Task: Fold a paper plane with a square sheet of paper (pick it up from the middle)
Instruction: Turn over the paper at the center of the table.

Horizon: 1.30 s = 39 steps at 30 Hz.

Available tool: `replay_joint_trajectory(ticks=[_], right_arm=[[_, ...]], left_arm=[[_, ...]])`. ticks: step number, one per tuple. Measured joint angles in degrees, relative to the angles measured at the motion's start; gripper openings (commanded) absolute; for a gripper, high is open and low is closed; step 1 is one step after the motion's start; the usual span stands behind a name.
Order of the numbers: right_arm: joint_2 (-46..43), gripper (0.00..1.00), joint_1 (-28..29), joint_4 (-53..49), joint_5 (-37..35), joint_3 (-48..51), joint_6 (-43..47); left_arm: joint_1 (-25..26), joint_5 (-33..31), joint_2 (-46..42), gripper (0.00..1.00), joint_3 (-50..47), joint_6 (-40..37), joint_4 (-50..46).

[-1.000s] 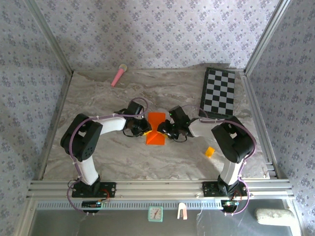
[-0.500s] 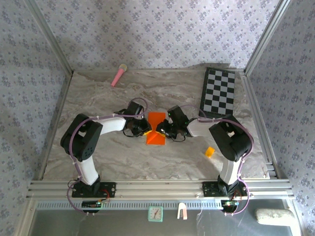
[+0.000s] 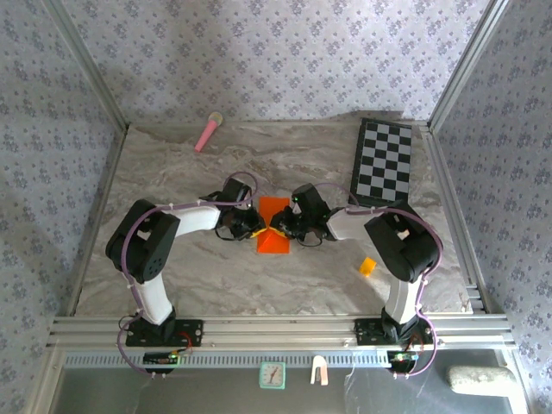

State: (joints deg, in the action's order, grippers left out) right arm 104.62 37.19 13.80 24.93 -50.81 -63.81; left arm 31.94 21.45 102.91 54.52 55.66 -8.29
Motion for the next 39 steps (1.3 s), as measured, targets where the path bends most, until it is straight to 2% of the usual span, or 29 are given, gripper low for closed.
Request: replay_joint_trajectory(ticks=[6,10,15,19,23,28,36,39], right_arm=[[1.18,0.07,0.09,0.26,-0.02,0.09,-0.31],[1.27,0.00,0.09,0.22,-0.04,0.11,0.15],[0.59,0.00,-0.39,0.20,-0.02,0.15,2.73],[-3.13,0.00,-2.54,0.48,1.36,0.31,6.36],[-7.45,0.00,-5.73,3.28,4.83,0.31,8.74],[-11.06,0.00,-8.59,7.30,9.94,0.31,9.27],[-12.17,0.00,-9.05,13.29,16.74,-0.48,7.21],[-12.17,0.00,-9.05,15.91,18.23,-0.50,5.09]], left_arm=[[-0.20,0.13,-0.46,0.19,-0.33,0.00,0.17],[-1.42,0.13,-2.27,0.24,-1.22,0.00,-0.52],[-4.61,0.20,-8.35,0.42,-3.54,0.39,-0.46],[-7.69,1.53,-15.17,0.65,-6.91,1.09,1.31],[-10.23,4.52,-21.16,0.84,-11.04,3.34,5.97],[-10.45,9.79,-24.11,1.00,-13.81,7.06,14.73],[-8.33,16.94,-24.17,1.00,-14.43,12.24,29.00],[-7.08,18.29,-24.04,0.95,-13.94,12.74,30.62]])
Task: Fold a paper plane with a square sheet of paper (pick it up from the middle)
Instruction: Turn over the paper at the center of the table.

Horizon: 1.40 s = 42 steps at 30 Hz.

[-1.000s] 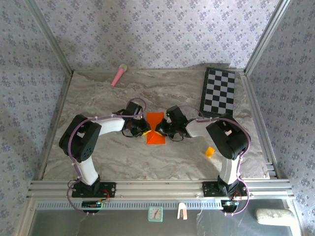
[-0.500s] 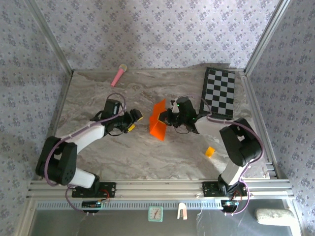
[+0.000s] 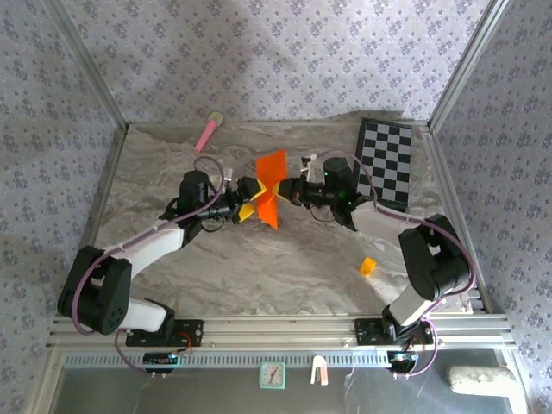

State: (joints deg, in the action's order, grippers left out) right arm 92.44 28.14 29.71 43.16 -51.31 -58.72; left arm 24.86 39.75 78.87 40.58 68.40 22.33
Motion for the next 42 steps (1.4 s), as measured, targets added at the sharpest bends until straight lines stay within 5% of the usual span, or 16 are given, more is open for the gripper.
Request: replay_joint_trajectory(ticks=[11,28,31,36,42], right_arm=[[0.66,0.00,-0.52,4.79,2.12,-0.07,-4.09],[0.72,0.02,-1.29,4.76,2.08,0.00,-4.74],[0.72,0.09,-1.29,4.35,1.90,0.02,-4.50],[-0.22,0.41,-1.73,-2.34,-0.26,0.07,-0.28],[-7.37,0.54,-4.00,-18.53,-9.27,-0.20,9.60]], left_arm=[[0.66,1.64,0.85,0.53,0.52,3.48,6.69],[0.66,0.46,0.85,0.16,0.39,2.69,7.61],[0.66,-0.13,0.85,0.09,0.39,1.77,6.64],[0.63,-1.16,0.85,0.06,0.81,-1.79,1.09],[0.68,-9.25,0.63,0.06,9.18,-14.69,-22.51]])
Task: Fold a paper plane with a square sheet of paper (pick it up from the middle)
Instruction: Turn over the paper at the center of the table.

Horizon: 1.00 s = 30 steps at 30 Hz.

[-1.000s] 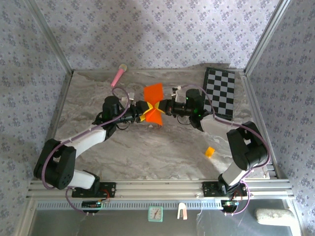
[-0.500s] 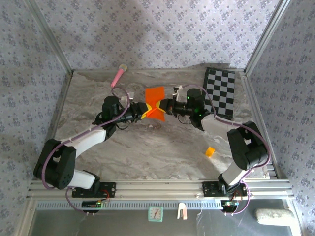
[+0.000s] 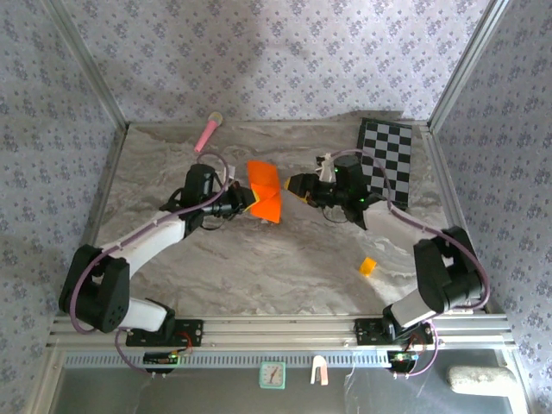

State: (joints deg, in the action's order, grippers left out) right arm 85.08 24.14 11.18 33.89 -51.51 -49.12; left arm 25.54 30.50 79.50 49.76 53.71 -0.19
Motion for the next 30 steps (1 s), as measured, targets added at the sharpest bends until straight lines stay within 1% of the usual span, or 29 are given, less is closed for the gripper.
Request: replay_joint_trajectory(ticks=[3,5,9,15,19,21,24,27,28,30], right_arm=[[-3.23,0.56,-1.01,-6.54,-5.18,-0.57,4.07],[-4.57,0.56,-1.57,-9.51,-7.85,-0.68,5.88],[-5.62,0.57,-2.43,-14.16,-12.15,-0.68,8.22],[-6.73,0.58,-2.78,-17.62,-16.09,-0.66,9.75],[-7.30,0.58,-2.95,-18.40,-17.33,-0.33,9.79],[-7.43,0.58,-3.17,-18.73,-17.99,0.20,9.77],[-7.74,0.58,-3.63,-18.99,-18.73,0.98,9.75],[-8.11,0.58,-4.11,-19.15,-19.19,1.73,9.73],[-8.24,0.58,-4.20,-19.17,-19.37,1.97,9.70],[-8.61,0.58,-4.44,-19.15,-19.61,2.60,9.55]], left_arm=[[0.81,-8.28,0.00,0.06,7.63,-7.21,-14.01],[1.62,-13.53,0.04,0.06,11.87,-10.56,-21.16],[4.15,-26.60,1.99,0.06,19.71,-15.98,-34.73],[9.68,-46.12,10.12,0.06,28.02,-19.58,-49.18],[13.14,-55.69,17.00,0.06,32.33,-19.82,-55.56],[14.69,-58.75,20.63,0.06,34.16,-19.56,-57.99],[16.31,-60.11,25.46,0.07,36.22,-18.36,-59.89],[17.09,-58.27,29.24,0.11,36.81,-17.09,-59.76],[17.16,-56.98,30.12,0.13,36.81,-16.70,-59.58],[17.22,-53.20,31.56,0.21,36.79,-15.76,-58.47]])
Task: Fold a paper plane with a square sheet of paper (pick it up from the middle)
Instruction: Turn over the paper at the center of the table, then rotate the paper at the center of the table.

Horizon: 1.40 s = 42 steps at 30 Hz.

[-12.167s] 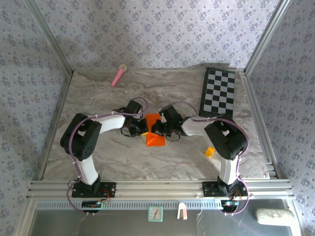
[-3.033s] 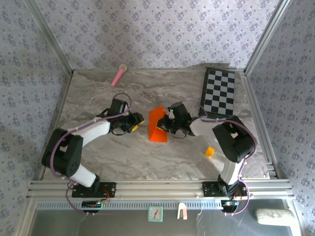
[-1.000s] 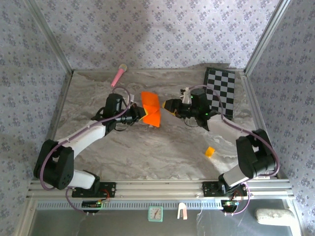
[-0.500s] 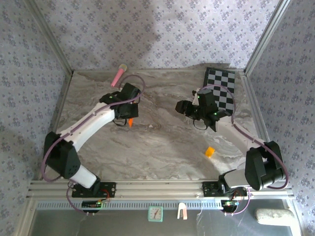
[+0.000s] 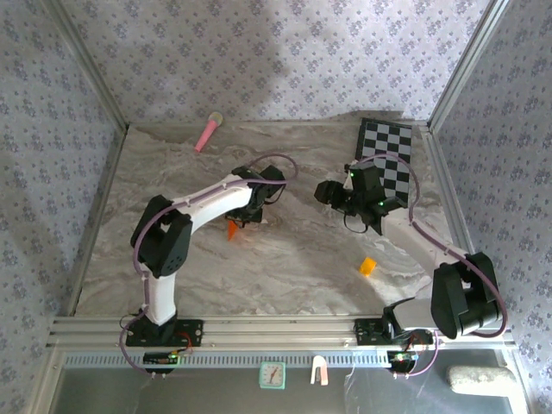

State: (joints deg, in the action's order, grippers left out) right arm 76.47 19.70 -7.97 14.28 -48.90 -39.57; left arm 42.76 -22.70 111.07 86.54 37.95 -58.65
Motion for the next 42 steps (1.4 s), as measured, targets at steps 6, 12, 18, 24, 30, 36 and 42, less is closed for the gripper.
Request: replay_joint_trajectory(ticks=[6,12,18,24,30,36,42], right_arm=[[-0.22,0.58,-0.35,-0.02,-0.07,1.31,-0.07],[-0.07,0.57,0.70,0.00,-0.28,1.44,-0.28],[5.81,0.52,9.35,1.05,-0.96,-0.09,-1.09],[17.70,0.47,18.99,3.32,0.07,-6.88,-2.29],[27.52,0.45,23.41,4.55,1.60,-15.26,-3.08],[32.79,0.43,24.83,4.87,3.28,-19.43,-3.50],[35.63,0.43,25.57,3.91,4.61,-20.83,-3.43]], left_arm=[[-1.53,17.25,0.48,0.35,-2.99,1.66,10.23],[-6.05,31.85,-3.98,0.52,-10.05,3.63,19.67],[-14.14,39.60,-16.09,0.67,-17.81,6.34,27.39],[-22.34,40.89,-23.96,0.77,-26.67,8.72,31.52],[-26.86,41.38,-27.10,0.83,-33.90,10.64,32.11],[-28.15,42.27,-27.71,0.87,-36.68,11.78,33.88],[-28.17,43.17,-27.71,0.88,-37.22,12.52,35.45]])
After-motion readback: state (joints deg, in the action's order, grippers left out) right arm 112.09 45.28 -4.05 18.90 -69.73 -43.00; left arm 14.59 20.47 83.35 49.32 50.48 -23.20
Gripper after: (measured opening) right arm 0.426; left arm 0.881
